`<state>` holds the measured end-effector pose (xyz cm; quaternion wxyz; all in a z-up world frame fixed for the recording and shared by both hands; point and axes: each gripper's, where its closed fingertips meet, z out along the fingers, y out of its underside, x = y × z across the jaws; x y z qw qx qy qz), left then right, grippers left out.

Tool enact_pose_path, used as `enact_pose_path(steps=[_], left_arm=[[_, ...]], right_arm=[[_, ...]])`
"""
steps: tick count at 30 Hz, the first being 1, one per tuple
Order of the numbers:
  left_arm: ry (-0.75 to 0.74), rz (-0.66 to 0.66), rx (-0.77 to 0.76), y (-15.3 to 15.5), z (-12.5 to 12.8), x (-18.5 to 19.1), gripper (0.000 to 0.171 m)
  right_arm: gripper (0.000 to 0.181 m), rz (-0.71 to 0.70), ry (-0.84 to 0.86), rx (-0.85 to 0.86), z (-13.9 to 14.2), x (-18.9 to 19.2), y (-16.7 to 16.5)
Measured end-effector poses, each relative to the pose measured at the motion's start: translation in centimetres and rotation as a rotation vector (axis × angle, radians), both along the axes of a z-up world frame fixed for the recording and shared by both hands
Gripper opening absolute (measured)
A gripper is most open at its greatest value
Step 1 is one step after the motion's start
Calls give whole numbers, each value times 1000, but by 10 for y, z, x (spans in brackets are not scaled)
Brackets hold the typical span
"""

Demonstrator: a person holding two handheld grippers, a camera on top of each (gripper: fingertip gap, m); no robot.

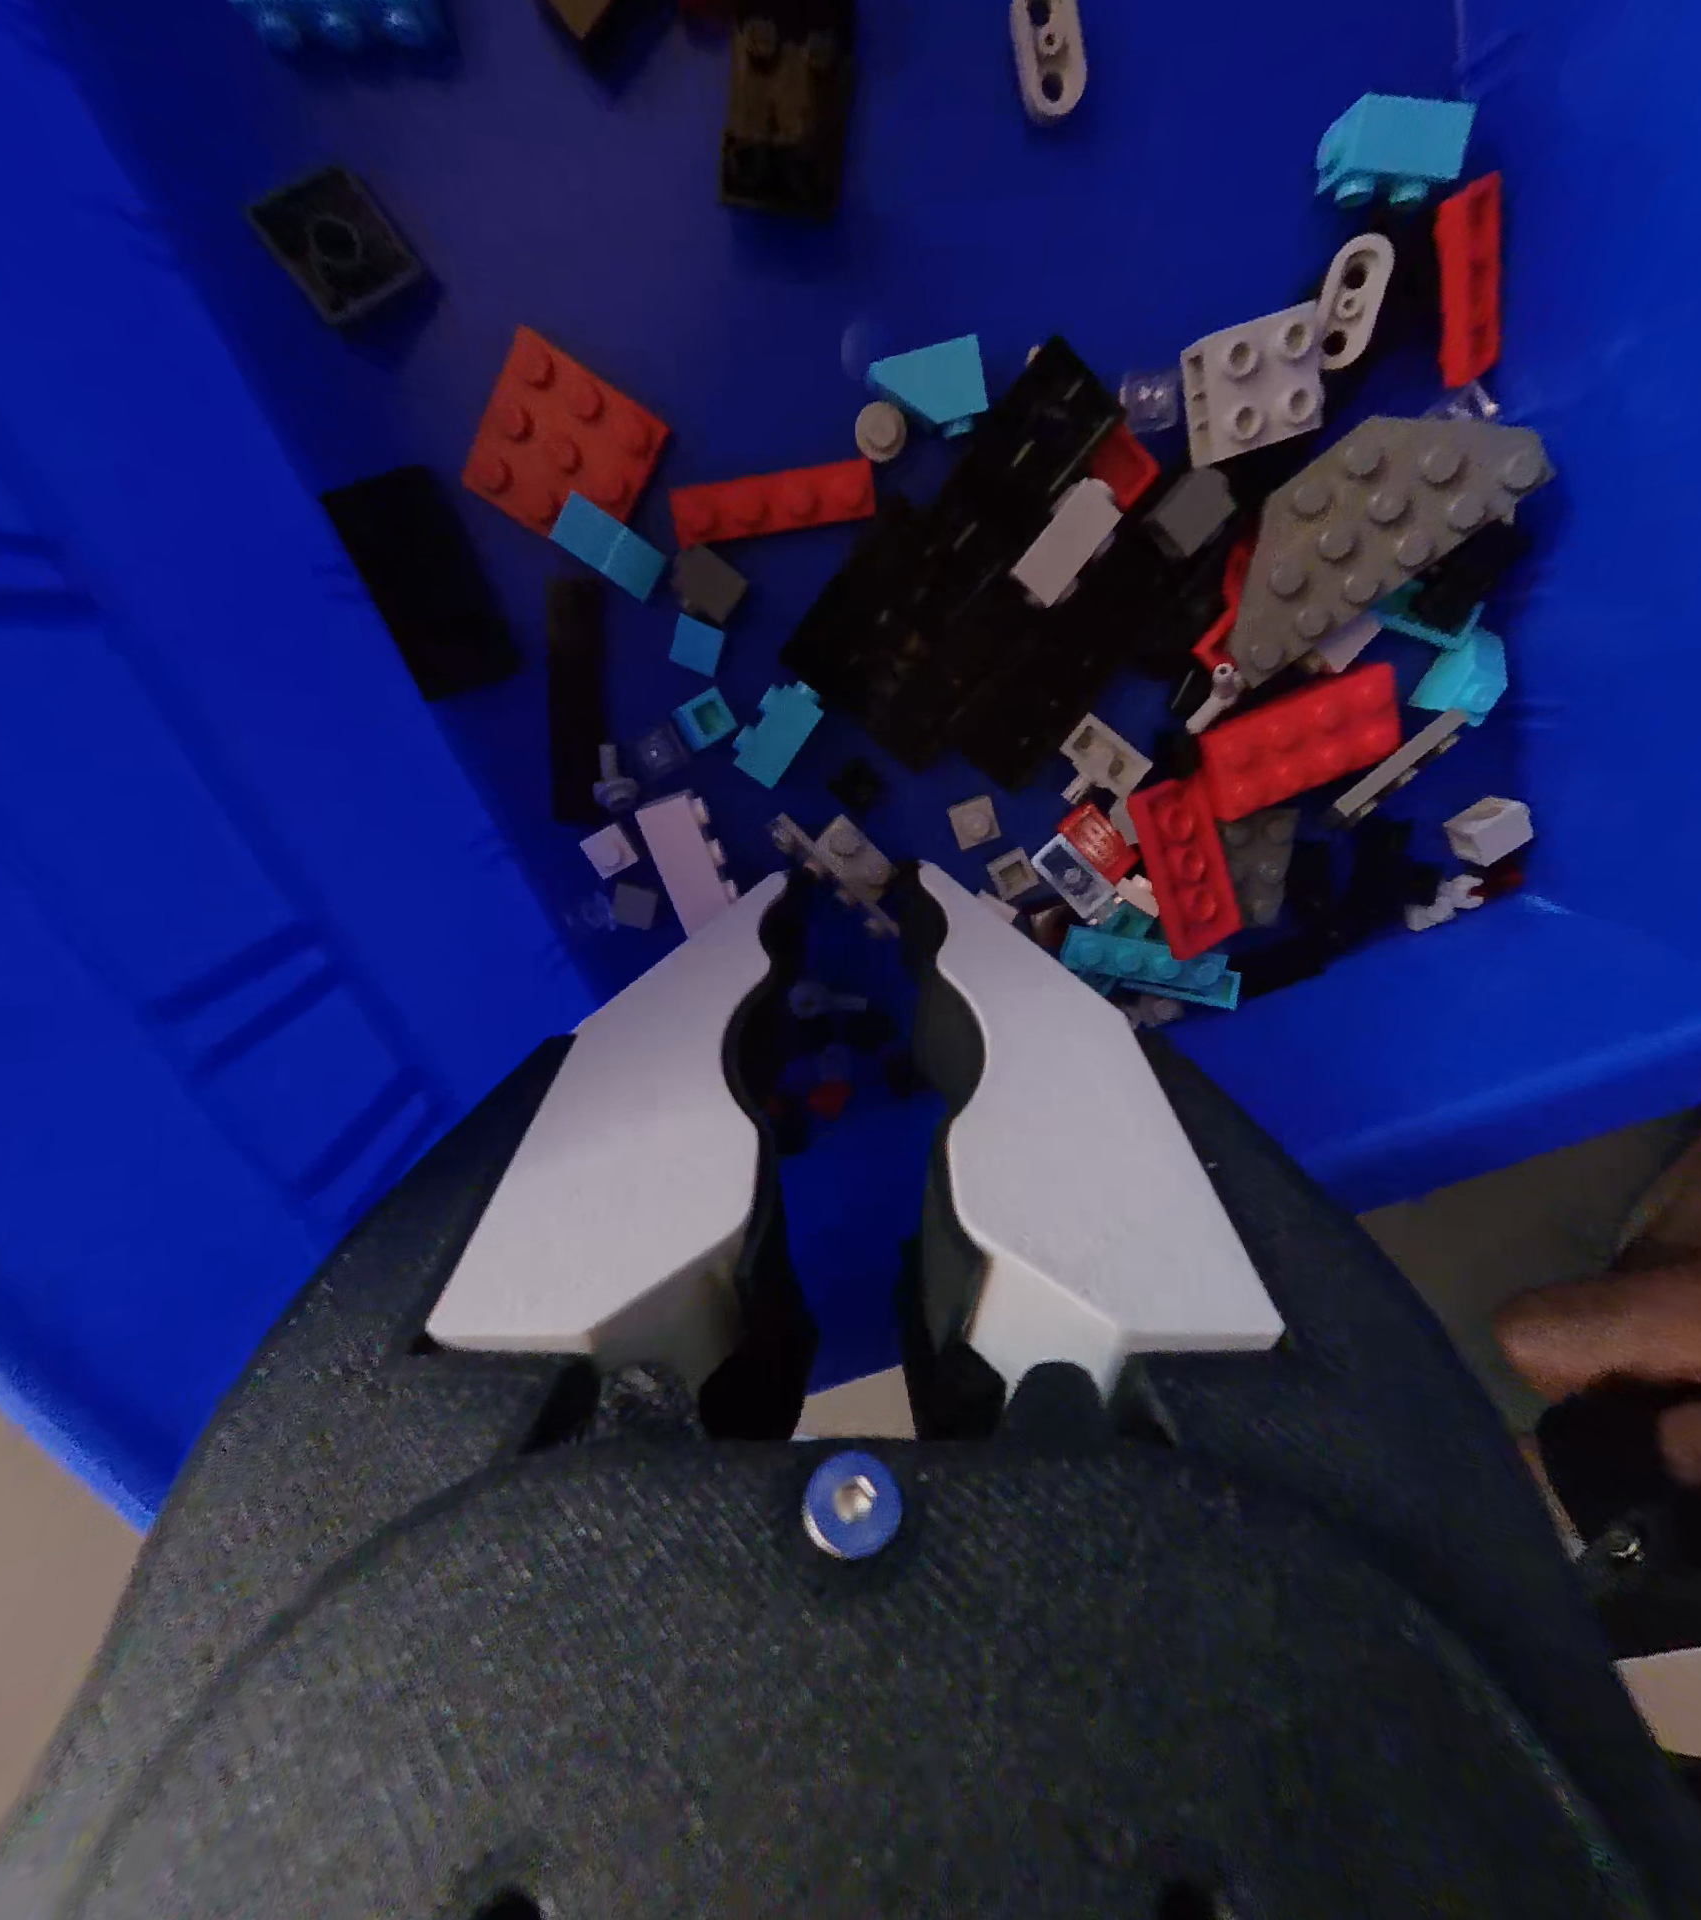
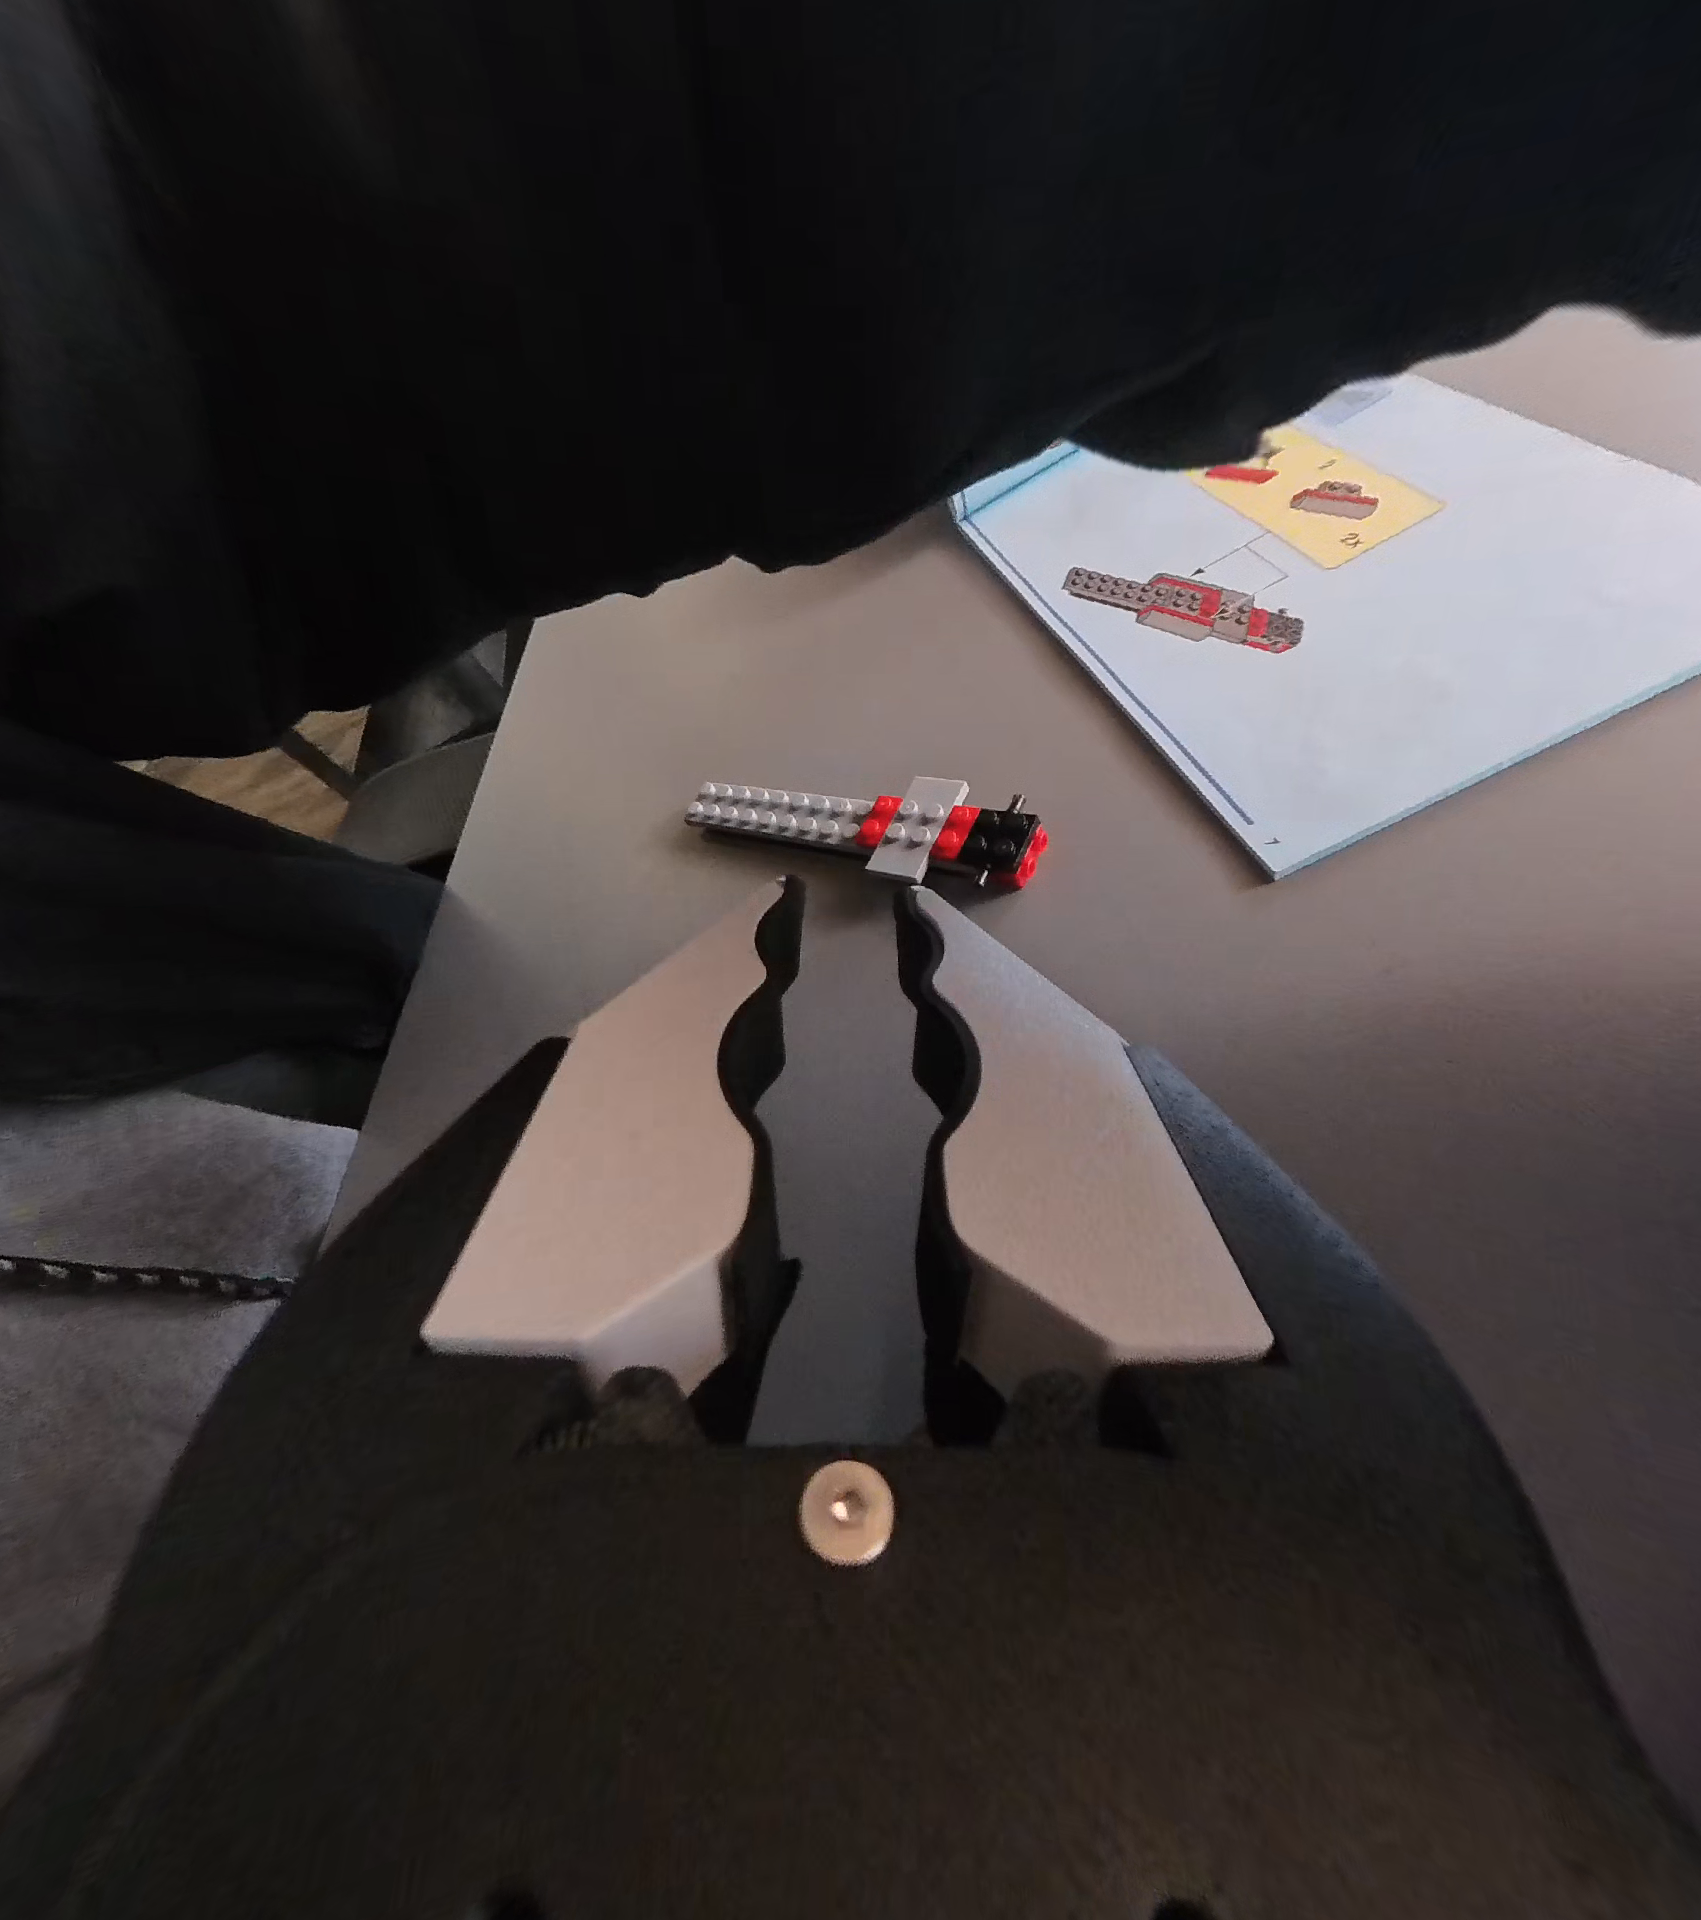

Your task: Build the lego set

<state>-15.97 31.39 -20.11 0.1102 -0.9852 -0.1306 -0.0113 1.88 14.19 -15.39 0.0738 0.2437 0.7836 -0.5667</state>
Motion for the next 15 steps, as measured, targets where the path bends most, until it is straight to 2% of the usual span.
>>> enact_pose_path(steps=[3,7,11,15], left_arm=[[5,4,96,5,14,0,16],[-14,10,279,2,52,12,12],[-49,21,409,-23,78,33,12],[-144,58,515,-54,83,66,12]], right_arm=[[19,-5,-11,-12,1,-1,1],[19,-13,-33,-23,1,-1,3],[20,-16,-42,-17,0,4,5],[19,-49,-34,-9,-1,4,7]])
